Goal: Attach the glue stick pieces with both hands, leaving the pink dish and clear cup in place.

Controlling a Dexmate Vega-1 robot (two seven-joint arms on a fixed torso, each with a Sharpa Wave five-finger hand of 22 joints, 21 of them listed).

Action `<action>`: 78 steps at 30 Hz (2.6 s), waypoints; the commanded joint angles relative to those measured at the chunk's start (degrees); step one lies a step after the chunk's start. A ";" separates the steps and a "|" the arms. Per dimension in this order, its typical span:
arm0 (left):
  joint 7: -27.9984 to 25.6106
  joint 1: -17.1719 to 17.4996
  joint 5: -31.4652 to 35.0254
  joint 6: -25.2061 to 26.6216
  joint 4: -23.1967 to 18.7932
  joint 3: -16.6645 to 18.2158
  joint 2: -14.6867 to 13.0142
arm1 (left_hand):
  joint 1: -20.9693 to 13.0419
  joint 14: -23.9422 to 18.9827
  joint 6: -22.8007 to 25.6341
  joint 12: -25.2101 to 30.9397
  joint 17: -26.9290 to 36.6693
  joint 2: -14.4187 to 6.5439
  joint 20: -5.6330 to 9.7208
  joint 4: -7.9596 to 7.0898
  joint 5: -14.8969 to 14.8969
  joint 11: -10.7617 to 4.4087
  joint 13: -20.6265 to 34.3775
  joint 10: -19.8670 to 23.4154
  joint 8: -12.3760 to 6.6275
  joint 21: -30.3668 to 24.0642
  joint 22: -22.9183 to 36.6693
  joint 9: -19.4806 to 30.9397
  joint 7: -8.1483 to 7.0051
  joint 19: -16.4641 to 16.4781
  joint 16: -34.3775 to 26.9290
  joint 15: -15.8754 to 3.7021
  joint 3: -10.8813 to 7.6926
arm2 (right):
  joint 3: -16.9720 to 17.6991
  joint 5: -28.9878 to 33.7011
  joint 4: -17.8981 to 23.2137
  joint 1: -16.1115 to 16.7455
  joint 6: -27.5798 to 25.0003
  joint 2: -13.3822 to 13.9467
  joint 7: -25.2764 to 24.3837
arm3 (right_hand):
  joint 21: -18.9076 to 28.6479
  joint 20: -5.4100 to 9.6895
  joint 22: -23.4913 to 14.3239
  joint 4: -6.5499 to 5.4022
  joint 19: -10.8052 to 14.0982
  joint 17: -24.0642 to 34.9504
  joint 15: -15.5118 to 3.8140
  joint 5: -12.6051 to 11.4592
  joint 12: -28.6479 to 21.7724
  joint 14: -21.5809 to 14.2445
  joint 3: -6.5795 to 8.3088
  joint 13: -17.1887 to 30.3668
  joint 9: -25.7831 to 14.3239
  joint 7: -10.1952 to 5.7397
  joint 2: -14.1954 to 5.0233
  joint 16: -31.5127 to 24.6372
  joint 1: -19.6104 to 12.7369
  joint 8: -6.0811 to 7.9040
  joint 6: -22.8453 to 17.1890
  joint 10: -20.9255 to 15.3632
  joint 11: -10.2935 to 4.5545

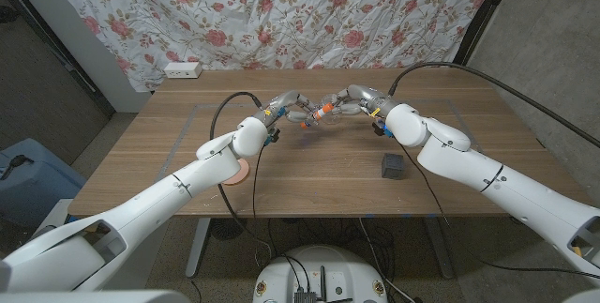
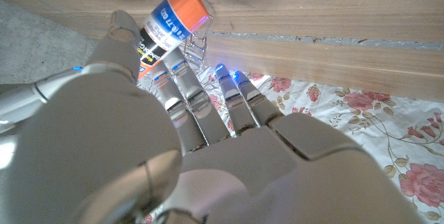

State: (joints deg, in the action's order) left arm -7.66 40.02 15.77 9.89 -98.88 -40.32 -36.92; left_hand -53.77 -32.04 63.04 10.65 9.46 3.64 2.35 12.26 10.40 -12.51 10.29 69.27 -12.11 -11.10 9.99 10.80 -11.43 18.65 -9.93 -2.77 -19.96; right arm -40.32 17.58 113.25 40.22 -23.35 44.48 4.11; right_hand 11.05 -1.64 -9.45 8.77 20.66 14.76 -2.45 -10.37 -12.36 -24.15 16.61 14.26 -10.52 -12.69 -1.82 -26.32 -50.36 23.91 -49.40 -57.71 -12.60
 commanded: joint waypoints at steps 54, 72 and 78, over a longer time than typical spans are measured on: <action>-1.28 0.35 0.95 -0.93 0.16 -0.02 0.42 | 5.05 0.18 2.96 0.46 0.17 -6.18 0.67 -2.51 0.24 -0.23 0.98 0.17 -0.35 -0.28 0.10 0.30 2.40 -0.39 -0.39 -8.53 -2.93 | 0.56 -3.14 -1.53 0.52 1.65 0.19 -0.31 | -0.05 -0.57 -0.31 -0.22 0.06 0.08 -7.30 -0.19 0.35 0.14 -0.58 0.04 -0.32 -0.06 -0.49 -0.23 0.67 -1.14 -0.34 0.85 0.09; -0.87 0.09 0.91 -0.29 0.30 -0.19 0.69 | 5.01 0.29 2.88 0.49 0.19 -6.22 0.73 -2.50 0.23 -0.23 0.99 0.14 -0.36 -0.28 0.10 0.31 2.51 -0.42 -0.40 -8.54 -2.96 | 0.59 -3.82 -2.85 -0.47 2.83 0.22 0.38 | -0.05 -0.80 -0.31 -0.24 0.06 0.09 -7.31 -0.15 0.47 0.12 -0.72 -0.01 -0.33 -0.07 -0.52 -0.25 0.84 -1.47 -0.23 1.20 0.09; -0.98 0.09 0.88 -0.41 0.42 -0.23 0.75 | 5.01 0.28 2.83 0.47 0.19 -6.20 0.67 -2.50 0.23 -0.22 0.99 0.08 -0.35 -0.28 0.10 0.31 2.51 -0.43 -0.41 -8.51 -2.94 | 0.62 -3.90 -2.72 -0.60 2.58 0.47 0.77 | -0.05 -0.99 -0.31 -0.20 0.08 0.07 -7.33 -0.12 0.56 0.26 -0.92 0.06 -0.31 -0.08 -0.31 -0.19 1.02 -2.12 0.71 1.71 0.18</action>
State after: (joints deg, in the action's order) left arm -8.67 40.17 16.66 9.15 -98.56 -40.43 -36.33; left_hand -53.71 -31.83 63.05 10.79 9.46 3.57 2.35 12.26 10.34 -12.51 10.32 69.27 -12.00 -11.10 9.99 10.80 -11.43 18.65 -9.93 -2.98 -19.96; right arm -39.79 14.00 110.81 40.05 -21.00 44.68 4.34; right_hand 11.05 -2.38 -9.45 8.46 20.76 14.66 -2.45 -10.37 -11.86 -24.16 15.97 14.11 -10.54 -12.72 -2.20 -26.32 -49.99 22.06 -49.40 -56.26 -12.39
